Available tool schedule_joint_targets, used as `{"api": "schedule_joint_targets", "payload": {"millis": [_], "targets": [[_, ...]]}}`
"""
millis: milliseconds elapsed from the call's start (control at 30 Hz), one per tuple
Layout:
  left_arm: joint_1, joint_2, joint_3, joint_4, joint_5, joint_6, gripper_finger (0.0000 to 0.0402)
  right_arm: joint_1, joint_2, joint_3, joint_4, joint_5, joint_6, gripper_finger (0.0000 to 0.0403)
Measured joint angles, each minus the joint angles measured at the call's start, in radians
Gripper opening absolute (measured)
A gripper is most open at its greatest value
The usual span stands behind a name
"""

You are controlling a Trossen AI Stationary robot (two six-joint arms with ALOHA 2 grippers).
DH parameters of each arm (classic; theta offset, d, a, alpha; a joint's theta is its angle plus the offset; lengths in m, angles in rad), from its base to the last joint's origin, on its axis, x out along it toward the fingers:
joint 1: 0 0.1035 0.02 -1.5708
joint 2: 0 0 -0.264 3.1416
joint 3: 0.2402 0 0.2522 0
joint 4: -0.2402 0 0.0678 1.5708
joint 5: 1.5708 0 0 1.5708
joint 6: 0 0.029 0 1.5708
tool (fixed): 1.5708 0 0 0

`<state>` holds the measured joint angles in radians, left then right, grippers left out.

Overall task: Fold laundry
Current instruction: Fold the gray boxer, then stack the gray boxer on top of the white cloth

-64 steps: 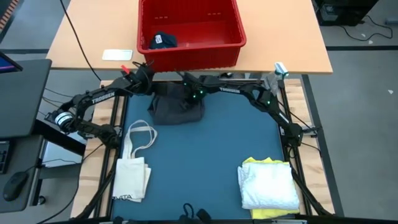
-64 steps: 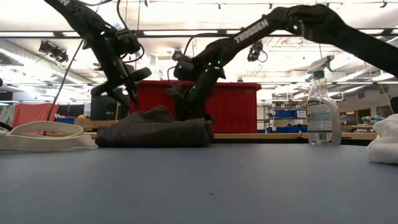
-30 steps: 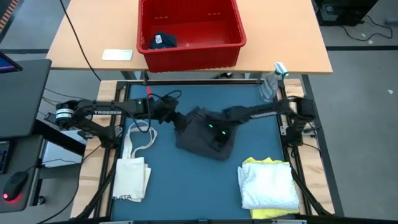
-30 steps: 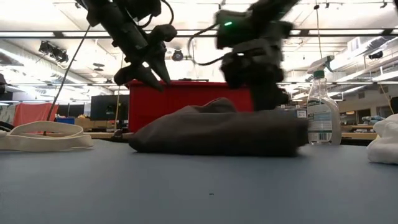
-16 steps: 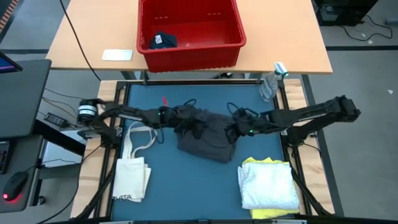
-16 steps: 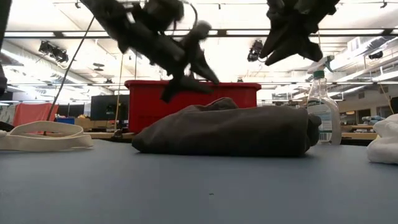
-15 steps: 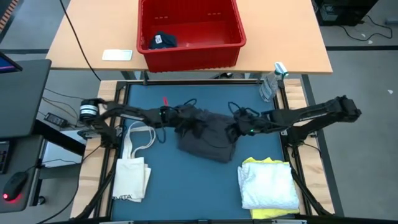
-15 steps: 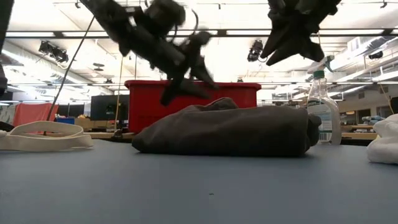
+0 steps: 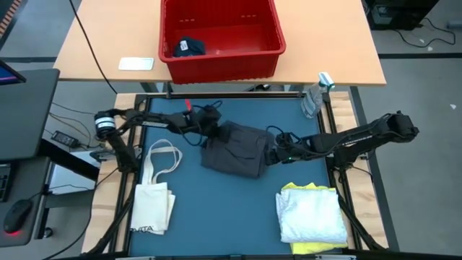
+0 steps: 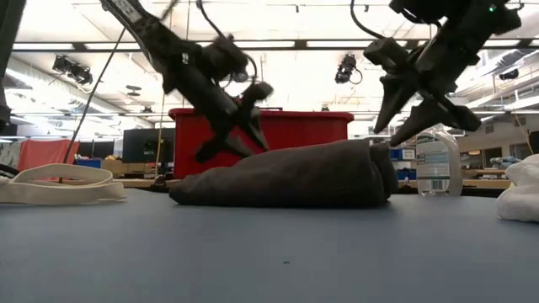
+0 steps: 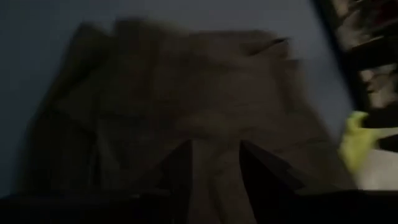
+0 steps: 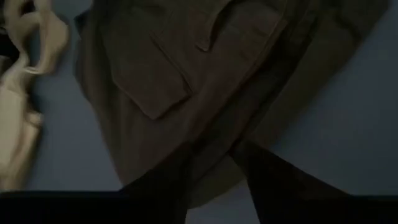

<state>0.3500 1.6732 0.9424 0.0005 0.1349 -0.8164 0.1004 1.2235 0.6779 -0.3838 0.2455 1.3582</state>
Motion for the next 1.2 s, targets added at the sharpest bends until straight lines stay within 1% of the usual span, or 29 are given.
{"api": "schedule_joint_targets", "payload": {"millis": [67,133,233,333,400,433,467,600,700,767,900,1000,1067,1200], "targets": [[0.002,-0.045,0.000,-0.009,0.002,0.022,0.0137,-0.010,-0.020,-0.023,0.042,-0.013,0.015,0.0188],[0.012,-0.091,0.000,-0.052,0.002,0.042,0.0141,-0.015,-0.037,-0.038,0.047,-0.018,0.030,0.0223],[0.042,-0.142,0.001,-0.149,0.002,0.077,0.0163,-0.019,-0.051,-0.066,0.048,-0.027,0.035,0.0284],[0.091,-0.160,0.001,-0.263,0.031,0.096,0.0204,-0.020,-0.049,-0.099,0.061,-0.045,0.057,0.0347],[0.124,-0.150,0.000,-0.310,0.093,0.118,0.0241,-0.020,-0.046,-0.124,0.082,-0.063,0.092,0.0383],[0.136,-0.137,-0.001,-0.314,0.121,0.133,0.0260,-0.020,-0.045,-0.140,0.105,-0.069,0.114,0.0391],[0.145,-0.122,-0.001,-0.307,0.140,0.145,0.0280,-0.020,-0.045,-0.159,0.134,-0.080,0.143,0.0392],[0.165,-0.052,-0.001,-0.243,0.198,0.175,0.0348,-0.020,-0.045,-0.226,0.278,-0.090,0.259,0.0375],[0.171,0.011,-0.001,-0.233,0.197,0.177,0.0382,-0.020,-0.045,-0.265,0.351,-0.081,0.318,0.0376],[0.175,0.061,-0.001,-0.236,0.195,0.176,0.0394,-0.030,-0.046,-0.280,0.367,-0.078,0.332,0.0380],[0.176,0.130,0.005,-0.219,0.205,0.168,0.0398,-0.070,-0.045,-0.305,0.384,-0.100,0.333,0.0389],[0.167,0.147,0.004,-0.179,0.217,0.181,0.0390,-0.111,-0.045,-0.310,0.430,-0.117,0.301,0.0391],[0.153,0.149,0.001,-0.133,0.210,0.180,0.0374,-0.149,-0.039,-0.310,0.454,-0.134,0.285,0.0388],[0.118,0.151,0.001,-0.048,0.213,0.148,0.0319,-0.230,0.015,-0.310,0.479,-0.210,0.267,0.0371]]}}
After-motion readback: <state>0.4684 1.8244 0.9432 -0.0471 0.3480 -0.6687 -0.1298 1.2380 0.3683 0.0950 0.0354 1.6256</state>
